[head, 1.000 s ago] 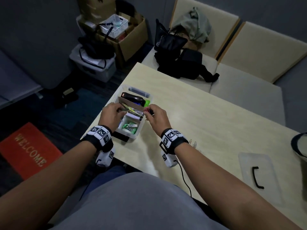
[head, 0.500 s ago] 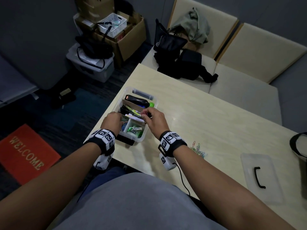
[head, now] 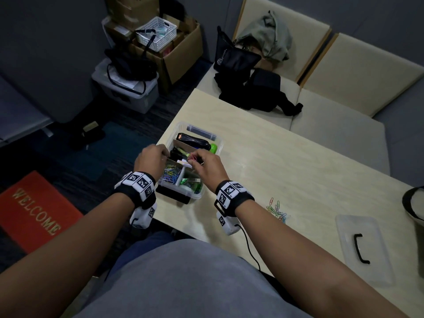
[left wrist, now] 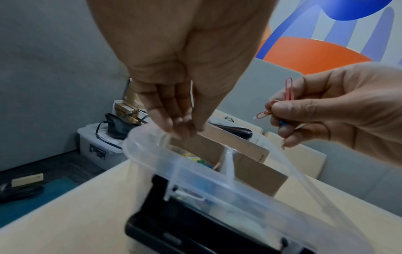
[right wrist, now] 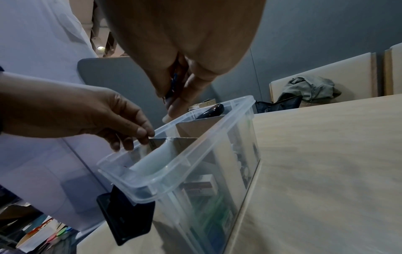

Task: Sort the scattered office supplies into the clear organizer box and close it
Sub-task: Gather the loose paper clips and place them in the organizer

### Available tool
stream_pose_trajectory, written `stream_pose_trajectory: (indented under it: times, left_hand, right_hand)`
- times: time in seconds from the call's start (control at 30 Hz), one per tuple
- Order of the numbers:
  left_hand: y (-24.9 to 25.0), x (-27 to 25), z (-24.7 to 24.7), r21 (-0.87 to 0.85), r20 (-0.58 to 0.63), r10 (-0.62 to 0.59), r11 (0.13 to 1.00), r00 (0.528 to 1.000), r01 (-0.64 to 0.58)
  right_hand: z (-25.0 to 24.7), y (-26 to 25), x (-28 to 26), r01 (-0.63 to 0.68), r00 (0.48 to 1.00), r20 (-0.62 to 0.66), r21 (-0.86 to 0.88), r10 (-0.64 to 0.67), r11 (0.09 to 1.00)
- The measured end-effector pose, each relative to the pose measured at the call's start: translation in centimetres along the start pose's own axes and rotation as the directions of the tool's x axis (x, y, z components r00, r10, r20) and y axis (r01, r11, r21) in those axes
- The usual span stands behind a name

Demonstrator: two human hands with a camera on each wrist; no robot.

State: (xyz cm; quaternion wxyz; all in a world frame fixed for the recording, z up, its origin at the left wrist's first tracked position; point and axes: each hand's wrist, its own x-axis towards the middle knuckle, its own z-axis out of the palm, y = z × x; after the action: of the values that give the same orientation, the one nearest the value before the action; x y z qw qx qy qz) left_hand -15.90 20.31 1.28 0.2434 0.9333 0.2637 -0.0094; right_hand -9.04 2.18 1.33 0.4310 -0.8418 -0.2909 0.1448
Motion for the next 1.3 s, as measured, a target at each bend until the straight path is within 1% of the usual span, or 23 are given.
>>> stream_pose_trajectory:
  times: [0.03, 0.1, 0.2, 0.3, 0.4, 0.5, 0.6, 0.73, 0.83, 0.93, 1.0, 1.13, 1.23, 1.3]
  left_hand:
    - [-0.3, 0.1, -0.1, 0.011, -0.034, 0.005, 1.000, 0.999, -0.005]
    - [-1.0, 0.2, 0.0, 0.046, -0.054, 0.010, 0.999, 0.999, -0.007]
    - [-1.5, 0.2, 0.5, 0.068, -0.023, 0.007, 0.998, 1.000, -0.006]
    - [-1.7, 0.1, 0.7, 0.054, -0.008, -0.009, 0.998, 1.000, 0.009]
    - [-1.7, 0.2, 0.5, 0.050, 0.006, -0.015, 0.999, 1.000, 0.014]
    - [-1.9, 0.3, 0.5, 0.032, 0.009, -0.021, 0.999, 1.000, 0.021]
    - [-1.9, 0.1, 0.7, 0.016, -0.006, -0.031, 0.999, 1.000, 0.031]
    - [-1.7, 0.0, 0.7, 0.046, -0.013, -0.041, 0.998, 0.999, 0.042]
    - [-1.1, 0.1, 0.8, 0.104, -0.001, -0.053, 0.993, 0.999, 0.053]
    - [-0.2, 0.1, 1.1, 0.162, -0.006, -0.054, 0.985, 0.999, 0.054]
    - [0.4, -0.1, 1.5, 0.186, -0.031, -0.057, 0.981, 0.998, 0.062]
    - [1.6, -0.6, 2.3, 0.201, -0.103, 0.000, 0.979, 0.995, 0.021]
    - [3.7, -0.8, 2.9, 0.176, -0.094, 0.045, 0.984, 0.995, -0.028]
    - [5.3, -1.0, 3.3, 0.160, -0.079, 0.096, 0.984, 0.992, -0.082]
  right_hand:
    - [0.4, -0.3, 0.3, 0.004, 1.000, 0.028, -0.001, -0.004, 1.000]
    - [1.3, -1.0, 0.8, 0.006, 0.995, 0.098, -0.033, -0.003, 0.999]
    - [2.7, -2.0, 1.3, -0.002, 0.972, 0.234, -0.097, 0.025, 0.995]
    - [4.2, -2.5, 1.9, 0.050, 0.938, 0.346, -0.191, 0.019, 0.980]
    - [5.2, -2.9, 2.5, 0.068, 0.902, 0.428, -0.278, 0.060, 0.958]
    - [5.5, -3.3, 2.9, 0.086, 0.885, 0.460, -0.310, 0.071, 0.947]
    - [5.3, -3.2, 3.0, 0.089, 0.897, 0.439, -0.301, 0.055, 0.950]
    - [4.5, -2.5, 2.8, 0.083, 0.939, 0.345, -0.233, 0.003, 0.969]
    - [3.5, -2.1, 2.4, 0.084, 0.960, 0.279, -0.194, -0.027, 0.978]
    - [2.5, -1.4, 2.0, 0.100, 0.972, 0.231, -0.221, -0.048, 0.970]
    - [1.9, -0.8, 1.7, 0.105, 0.977, 0.205, -0.237, -0.055, 0.966]
    - [0.6, 1.0, 0.7, 0.082, 0.988, 0.149, -0.256, -0.045, 0.963]
    - [-0.8, 2.9, -0.5, 0.036, 0.997, 0.068, -0.207, -0.022, 0.978]
    - [-2.0, 4.3, -1.6, 0.010, 1.000, 0.007, -0.193, -0.008, 0.981]
